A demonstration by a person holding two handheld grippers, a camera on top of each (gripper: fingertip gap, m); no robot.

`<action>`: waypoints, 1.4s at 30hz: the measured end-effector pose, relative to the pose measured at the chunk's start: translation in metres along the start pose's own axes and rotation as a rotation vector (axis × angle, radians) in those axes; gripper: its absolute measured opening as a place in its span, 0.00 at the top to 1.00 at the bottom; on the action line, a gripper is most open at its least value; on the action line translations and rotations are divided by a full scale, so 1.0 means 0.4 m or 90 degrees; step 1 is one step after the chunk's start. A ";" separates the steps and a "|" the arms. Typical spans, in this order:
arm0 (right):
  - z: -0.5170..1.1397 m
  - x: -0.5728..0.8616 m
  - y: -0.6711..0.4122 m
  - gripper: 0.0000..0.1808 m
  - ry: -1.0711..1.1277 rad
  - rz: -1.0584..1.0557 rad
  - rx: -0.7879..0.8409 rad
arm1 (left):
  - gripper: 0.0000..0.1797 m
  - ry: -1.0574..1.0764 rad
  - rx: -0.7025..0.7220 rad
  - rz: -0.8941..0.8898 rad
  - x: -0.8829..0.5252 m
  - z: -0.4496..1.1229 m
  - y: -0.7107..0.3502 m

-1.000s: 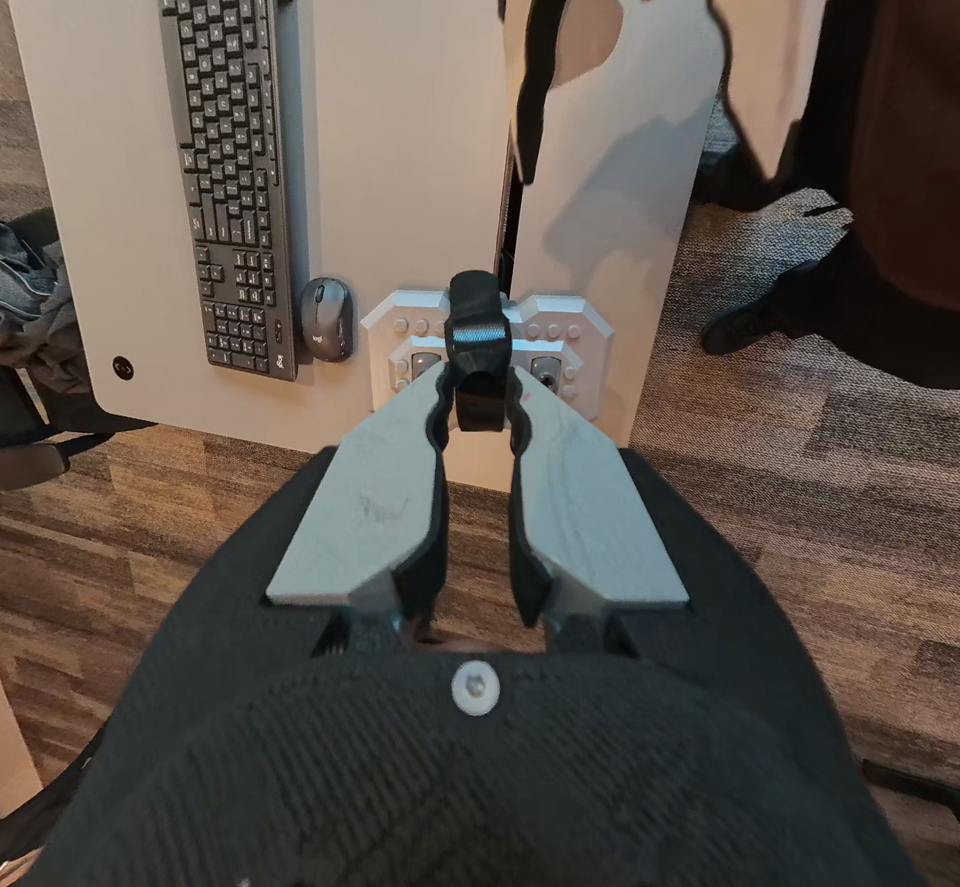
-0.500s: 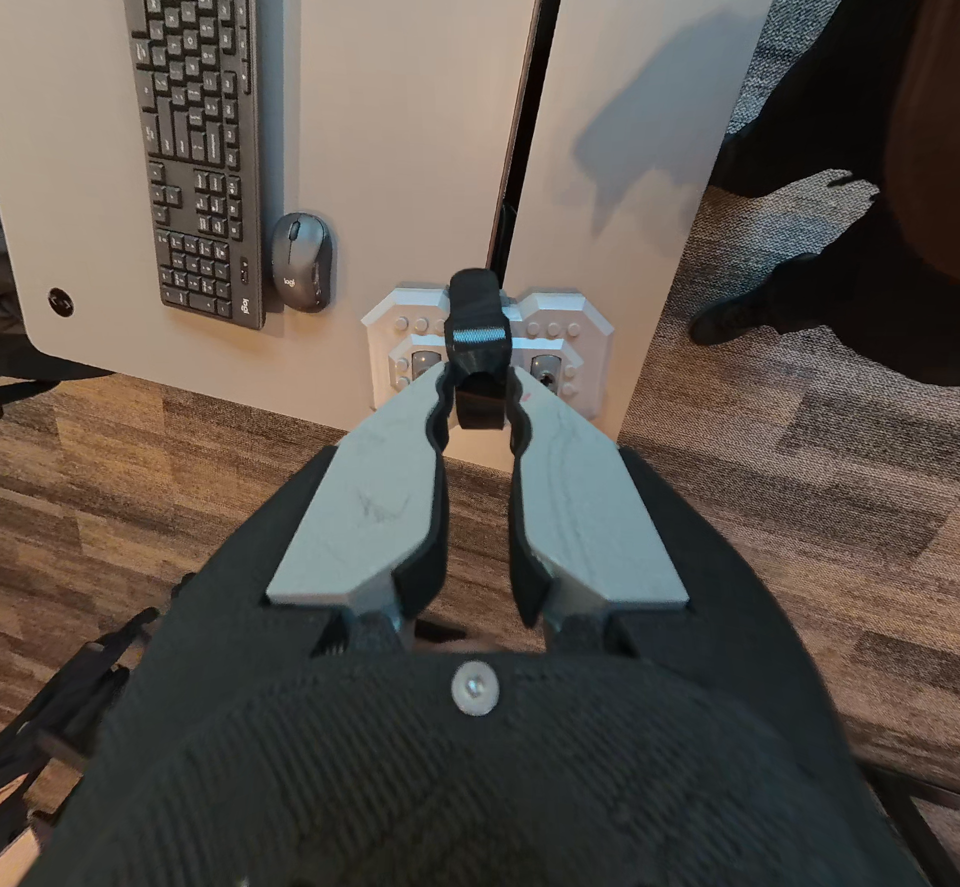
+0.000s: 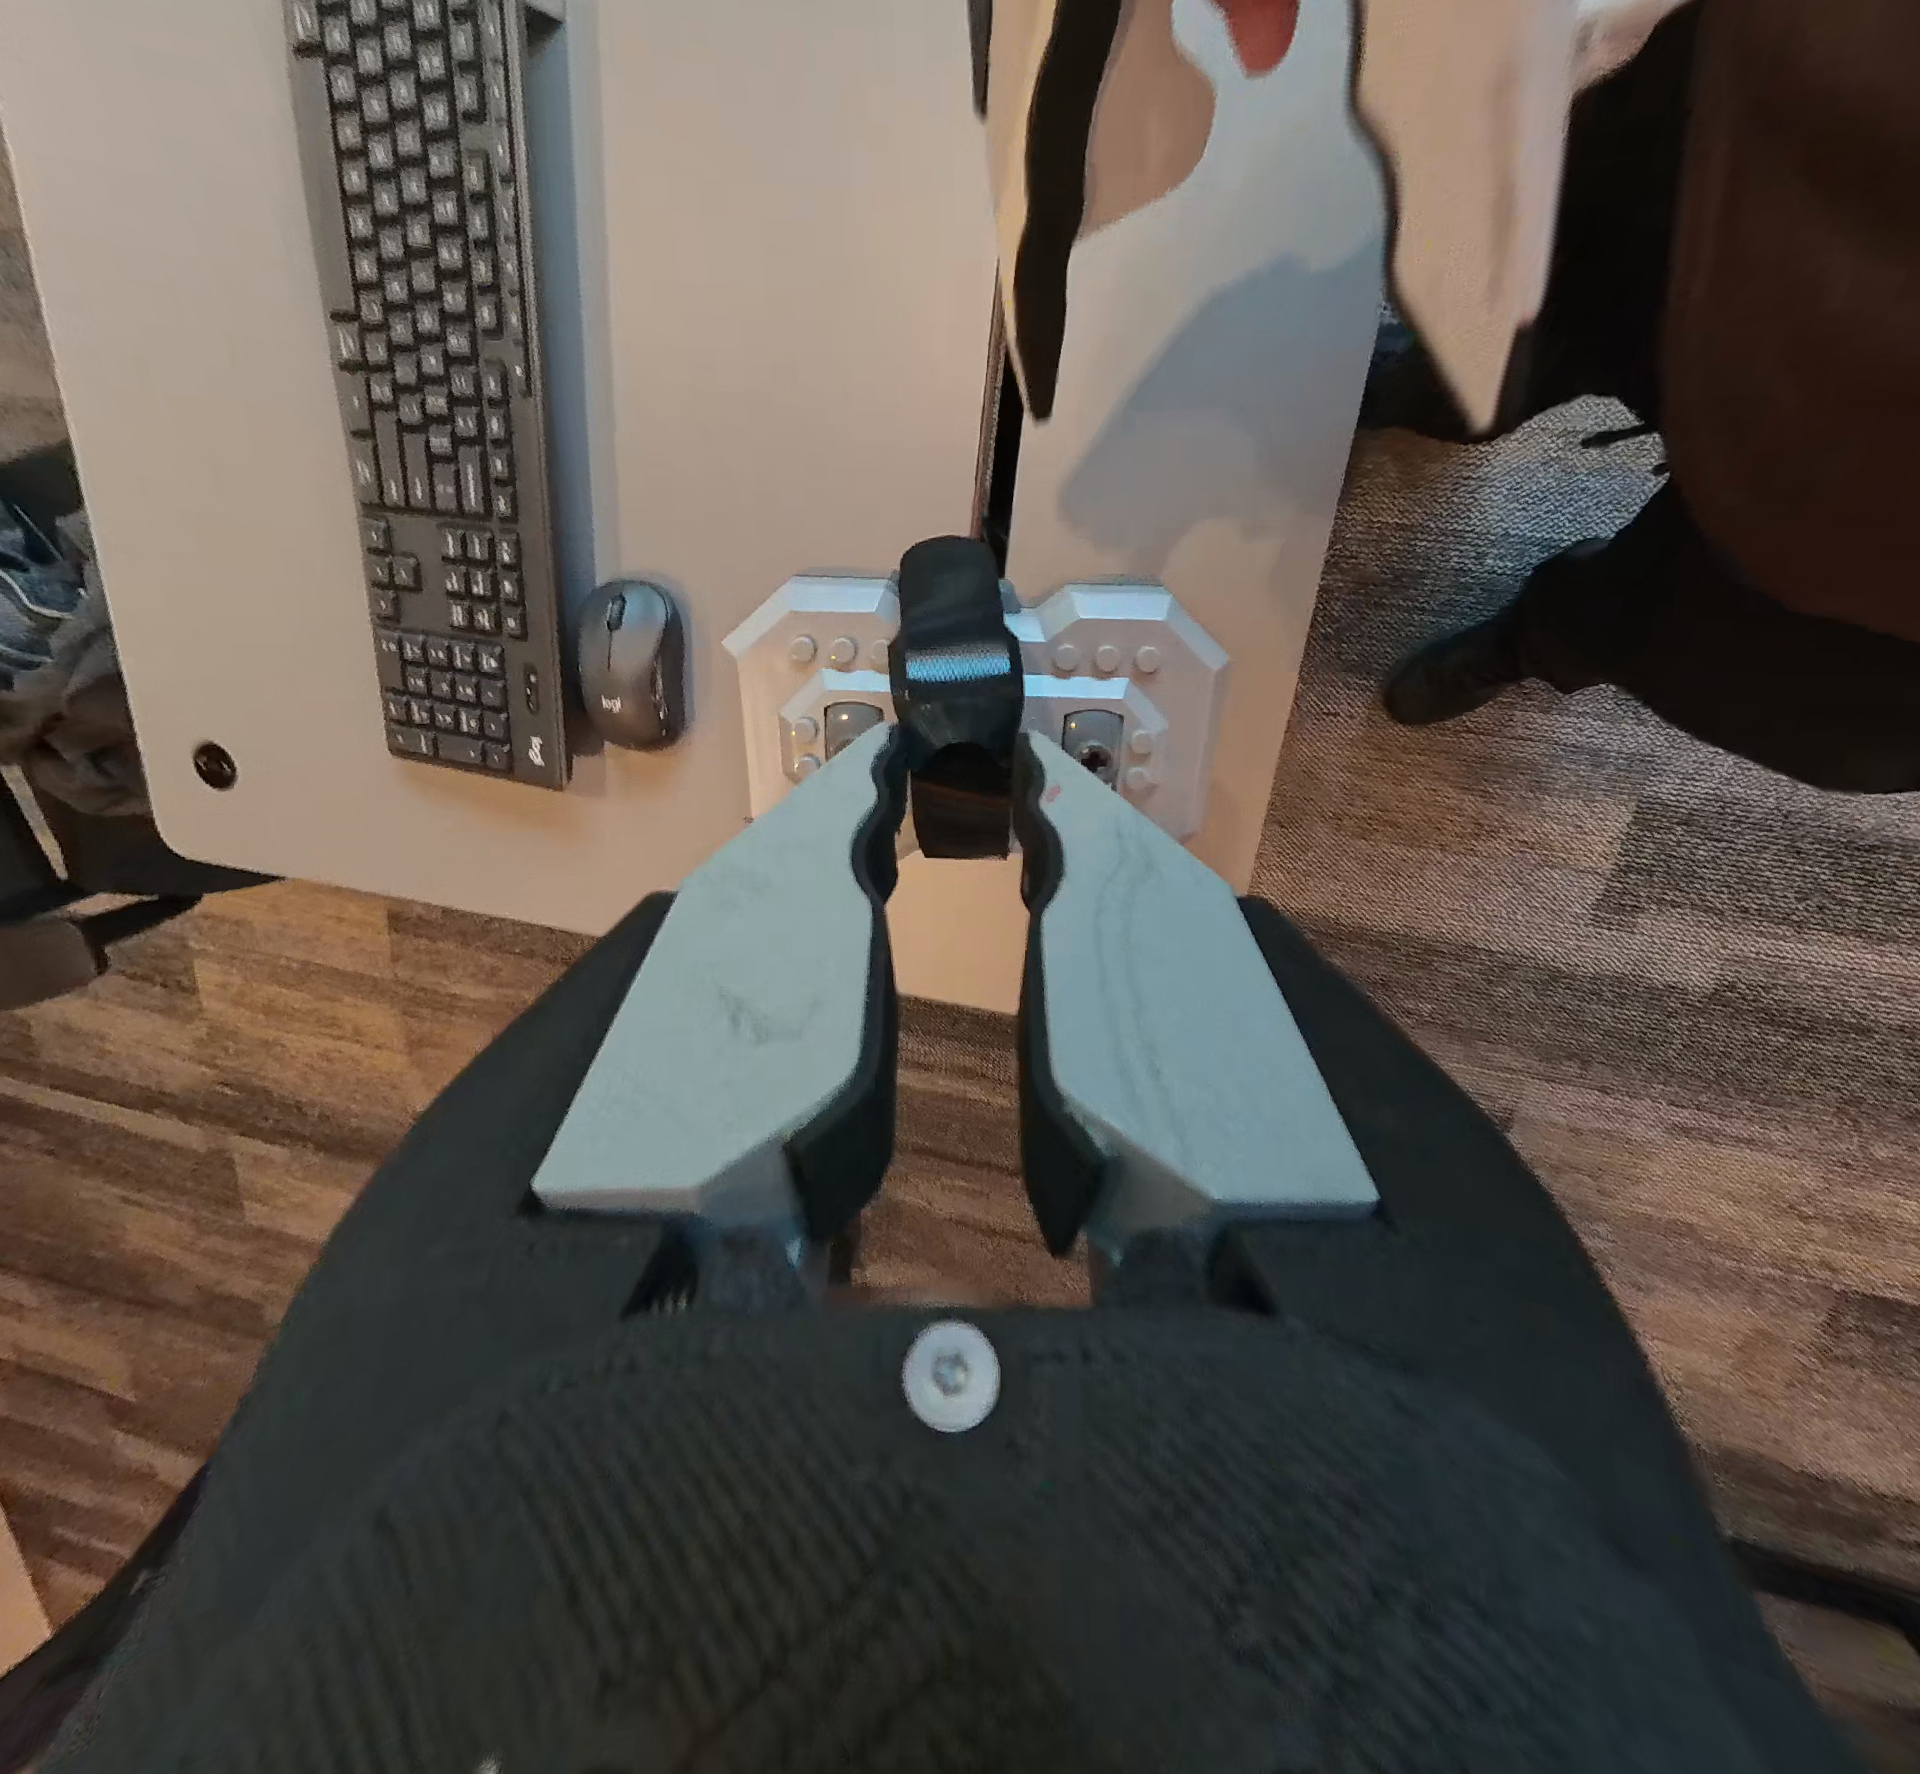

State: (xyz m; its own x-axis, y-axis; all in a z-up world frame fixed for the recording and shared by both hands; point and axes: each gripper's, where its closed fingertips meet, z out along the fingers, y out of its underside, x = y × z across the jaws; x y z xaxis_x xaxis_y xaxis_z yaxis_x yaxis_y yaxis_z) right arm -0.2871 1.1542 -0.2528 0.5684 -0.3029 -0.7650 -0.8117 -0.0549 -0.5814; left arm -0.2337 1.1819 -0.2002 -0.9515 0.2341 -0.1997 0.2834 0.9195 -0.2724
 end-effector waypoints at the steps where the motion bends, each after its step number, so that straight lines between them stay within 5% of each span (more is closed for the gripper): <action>1: 0.007 -0.002 0.000 0.32 -0.002 -0.001 -0.004 | 0.90 0.000 0.007 0.006 0.001 -0.001 -0.014; 9: 0.021 -0.051 0.012 0.32 -0.049 -0.045 -0.028 | 0.90 0.001 0.019 0.049 0.002 -0.024 -0.069; 14: -0.041 -0.173 0.019 0.30 -0.351 -0.016 -0.021 | 0.90 0.000 0.041 0.041 -0.012 -0.054 -0.100; 18: -0.110 -0.185 0.002 0.12 -0.638 0.093 0.038 | 0.90 -0.005 0.051 0.039 -0.028 -0.076 -0.135; 27: -0.166 -0.175 -0.035 0.14 -0.960 0.205 0.113 | 0.90 0.009 0.008 -0.065 -0.065 -0.040 -0.172; 42: -0.189 -0.121 -0.172 0.14 -1.206 0.257 0.202 | 0.90 0.027 -0.054 -0.130 -0.095 0.018 -0.253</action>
State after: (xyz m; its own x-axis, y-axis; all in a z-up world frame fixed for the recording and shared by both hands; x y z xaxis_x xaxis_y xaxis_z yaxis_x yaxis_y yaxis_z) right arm -0.2689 1.1005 -0.1546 -0.0494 0.9986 0.0191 -0.9824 -0.0452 -0.1814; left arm -0.2254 1.0776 -0.1718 -0.9928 0.0525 -0.1077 0.0756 0.9719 -0.2231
